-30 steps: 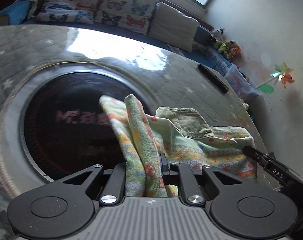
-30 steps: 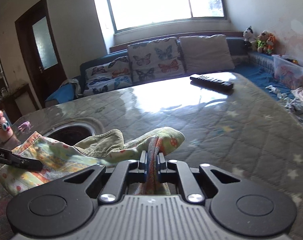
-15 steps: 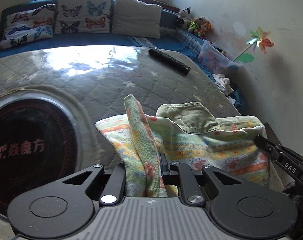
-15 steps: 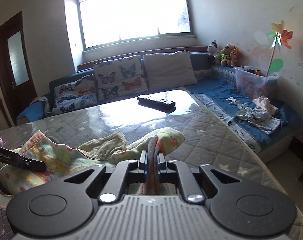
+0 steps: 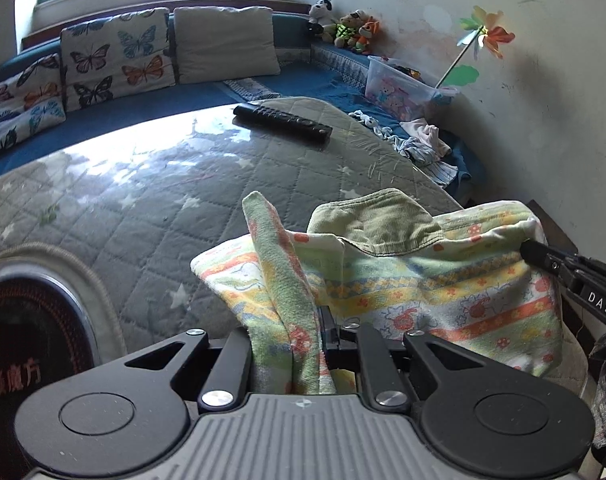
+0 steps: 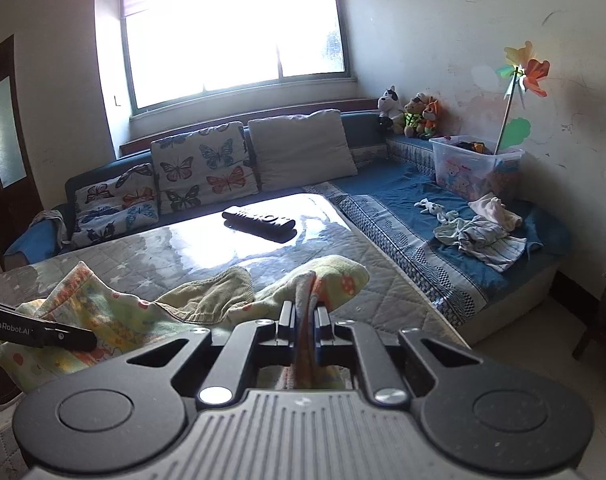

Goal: Fold clothes

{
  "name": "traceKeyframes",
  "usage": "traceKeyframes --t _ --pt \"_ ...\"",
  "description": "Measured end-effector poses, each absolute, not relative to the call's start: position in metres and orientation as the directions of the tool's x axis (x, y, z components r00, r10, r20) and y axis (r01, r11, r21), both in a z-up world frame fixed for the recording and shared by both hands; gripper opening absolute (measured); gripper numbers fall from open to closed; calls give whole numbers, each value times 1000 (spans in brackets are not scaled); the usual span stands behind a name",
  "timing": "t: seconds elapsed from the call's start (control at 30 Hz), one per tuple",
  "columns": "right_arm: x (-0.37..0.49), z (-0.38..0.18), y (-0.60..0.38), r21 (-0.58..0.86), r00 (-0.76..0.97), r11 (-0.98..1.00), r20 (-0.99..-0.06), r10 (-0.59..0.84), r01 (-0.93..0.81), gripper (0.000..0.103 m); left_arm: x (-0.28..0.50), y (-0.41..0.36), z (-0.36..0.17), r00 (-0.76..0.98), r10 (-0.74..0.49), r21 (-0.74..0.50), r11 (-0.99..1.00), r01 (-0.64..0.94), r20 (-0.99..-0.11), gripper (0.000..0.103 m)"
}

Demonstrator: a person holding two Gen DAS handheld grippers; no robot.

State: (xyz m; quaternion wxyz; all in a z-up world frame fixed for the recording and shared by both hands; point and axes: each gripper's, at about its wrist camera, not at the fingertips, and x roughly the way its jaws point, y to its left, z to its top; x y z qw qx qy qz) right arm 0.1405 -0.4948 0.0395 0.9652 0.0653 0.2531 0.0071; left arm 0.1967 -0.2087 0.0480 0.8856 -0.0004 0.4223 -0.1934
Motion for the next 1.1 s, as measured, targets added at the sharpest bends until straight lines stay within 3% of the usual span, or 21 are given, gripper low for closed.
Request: traceKeyframes --t 1.1 --pt "167 35 -499 117 871 992 -491 21 42 8 209 -242 39 606 -264 -22 926 377 -750 14"
